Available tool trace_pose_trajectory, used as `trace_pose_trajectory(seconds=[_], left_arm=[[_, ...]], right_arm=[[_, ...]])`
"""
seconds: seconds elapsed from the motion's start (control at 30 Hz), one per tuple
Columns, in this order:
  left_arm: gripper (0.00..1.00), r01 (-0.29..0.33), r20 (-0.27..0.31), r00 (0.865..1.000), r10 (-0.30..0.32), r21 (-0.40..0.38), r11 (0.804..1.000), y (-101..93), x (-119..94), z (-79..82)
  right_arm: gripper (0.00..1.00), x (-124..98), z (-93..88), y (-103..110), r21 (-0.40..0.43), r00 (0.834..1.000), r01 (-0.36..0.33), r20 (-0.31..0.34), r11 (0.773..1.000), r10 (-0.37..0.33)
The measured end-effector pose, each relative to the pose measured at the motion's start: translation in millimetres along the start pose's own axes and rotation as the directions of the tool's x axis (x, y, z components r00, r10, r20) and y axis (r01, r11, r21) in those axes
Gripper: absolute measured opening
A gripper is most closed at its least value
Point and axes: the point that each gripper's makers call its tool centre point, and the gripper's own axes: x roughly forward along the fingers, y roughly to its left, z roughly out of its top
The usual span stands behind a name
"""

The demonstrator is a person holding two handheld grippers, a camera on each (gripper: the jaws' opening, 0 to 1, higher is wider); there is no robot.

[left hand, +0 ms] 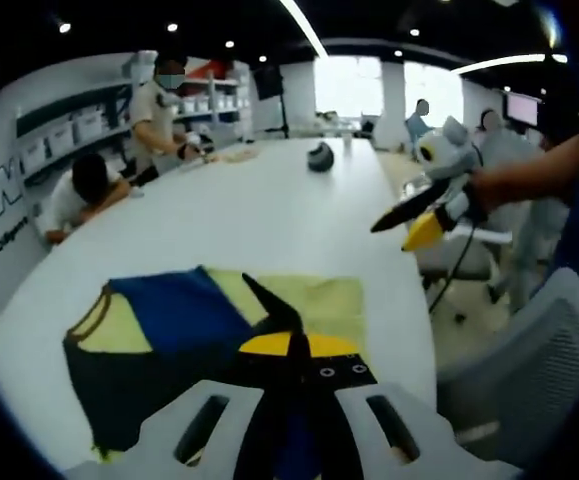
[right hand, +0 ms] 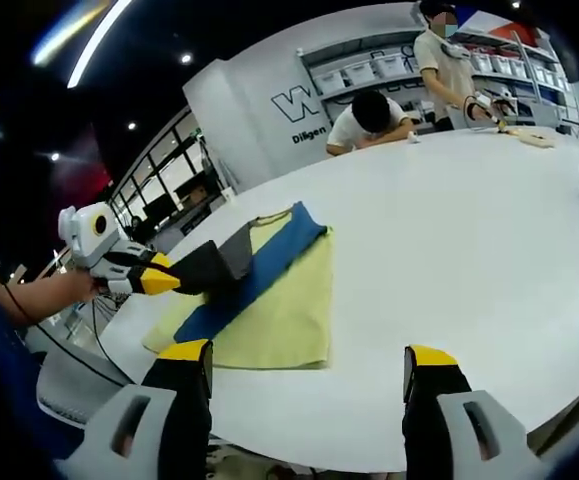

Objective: Fold the garment on the visible template until the final outline fits inside the template.

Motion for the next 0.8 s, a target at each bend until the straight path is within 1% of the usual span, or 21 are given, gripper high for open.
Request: trace_pose_trajectory(seconds=[0.07, 0.1, 0.23, 0.33, 0.37, 0.4, 0.47, 0.5, 0.6, 0.67, 0.73, 0.8], left_arm=[[0.04, -0.009, -0.005, 1.0, 0.009, -0.002, 1.0, -3.1, 3, -4.0], [0.04, -0.007, -0.018, 1.0, 0.006, -0.02, 1.0, -4.9, 7, -12.2], [0.07, 0.004, -0.037, 0.999, -0.004, -0.015, 1.0, -16.5, 12, -22.6], [0.14, 0.024, -0.04, 0.999, -0.024, -0.012, 1.0, -27.6, 14, -26.5], [0.16, 0.022, -0.033, 0.999, -0.023, -0.011, 1.0, -28.5, 14, -27.4], [0.17, 0.018, -0.008, 1.0, -0.018, -0.024, 1.0, -29.0, 13, -24.7], [0.17, 0.003, 0.007, 1.0, -0.003, -0.048, 0.999, -35.8, 8, -21.7], [0.17, -0.017, 0.013, 1.0, 0.018, -0.042, 0.999, -29.8, 3, -23.8], [0.21, -0.056, 0.02, 0.998, 0.057, -0.044, 0.997, -21.0, -4, -24.5], [0.24, -0.101, 0.028, 0.994, 0.103, -0.056, 0.993, -8.1, -14, -26.9], [0.25, -0.195, 0.053, 0.979, 0.199, -0.08, 0.978, 18.1, -33, -35.9], [0.27, -0.253, 0.05, 0.965, 0.258, -0.095, 0.963, 33.9, -46, -42.5]], right_arm=[[0.77, 0, -1.4, -1, 0.0, 1.0, 0.002, -0.005, 1.0, -0.002], [0.77, 0, -1.7, -1, -0.001, 1.0, 0.002, -0.006, 1.0, -0.002], [0.78, -1, -0.8, -1, -0.001, 1.0, 0.005, -0.004, 1.0, -0.005], [0.78, -2, 0.0, -1, -0.001, 1.0, 0.008, -0.003, 1.0, -0.008], [0.78, -2, 0.2, -1, -0.003, 1.0, 0.01, -0.003, 1.0, -0.01], [0.77, -2, 0.1, -1, -0.005, 1.0, 0.01, -0.003, 1.0, -0.01], [0.77, -3, 1.2, 0, -0.004, 1.0, 0.012, 0.001, 1.0, -0.012], [0.77, -4, 1.9, 1, -0.002, 1.0, 0.013, 0.003, 1.0, -0.013], [0.77, -5, 2.5, 2, -0.001, 1.0, 0.014, 0.006, 1.0, -0.014], [0.77, -6, 0.9, 3, 0.005, 1.0, 0.014, 0.003, 1.0, -0.014], [0.77, -6, 1.8, 4, 0.012, 1.0, 0.015, 0.002, 1.0, -0.015], [0.77, -7, 3.7, 6, 0.005, 1.0, 0.017, 0.001, 1.0, -0.017]])
